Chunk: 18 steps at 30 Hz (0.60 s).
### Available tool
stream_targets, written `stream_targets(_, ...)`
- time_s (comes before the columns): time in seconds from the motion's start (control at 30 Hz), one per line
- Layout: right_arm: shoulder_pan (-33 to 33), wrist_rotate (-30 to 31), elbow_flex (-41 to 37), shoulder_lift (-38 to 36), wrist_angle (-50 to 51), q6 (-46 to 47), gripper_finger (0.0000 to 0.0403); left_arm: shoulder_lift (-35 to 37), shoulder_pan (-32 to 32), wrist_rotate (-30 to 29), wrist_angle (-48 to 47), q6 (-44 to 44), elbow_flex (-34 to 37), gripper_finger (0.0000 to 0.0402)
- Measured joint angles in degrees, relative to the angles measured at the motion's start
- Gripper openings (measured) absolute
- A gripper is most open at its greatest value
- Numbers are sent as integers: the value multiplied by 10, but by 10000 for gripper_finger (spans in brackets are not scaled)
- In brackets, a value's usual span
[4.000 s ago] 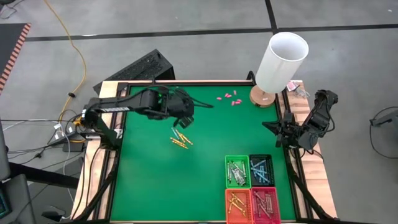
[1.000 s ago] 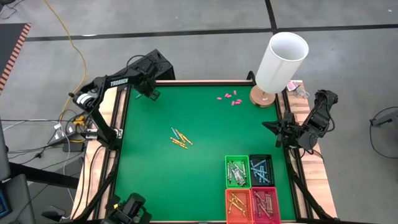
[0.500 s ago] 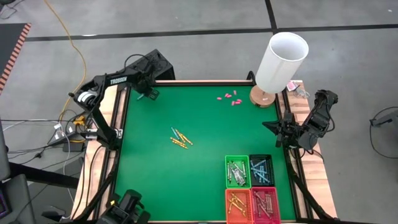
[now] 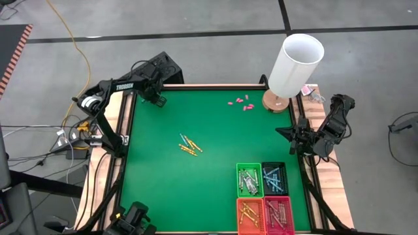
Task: Sort crayons
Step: Put the blue crayon into the black bin
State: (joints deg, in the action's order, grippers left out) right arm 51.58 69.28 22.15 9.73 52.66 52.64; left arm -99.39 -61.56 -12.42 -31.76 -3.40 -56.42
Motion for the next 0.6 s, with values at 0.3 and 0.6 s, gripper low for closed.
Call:
stream_targets(0.3,0,0,0,0,0,0,0,0,10,4,-20,25,-15,105)
stream_targets(0.6,0,0,0,0,0,-1,0,0,-2,-30,-13,8,-19,105)
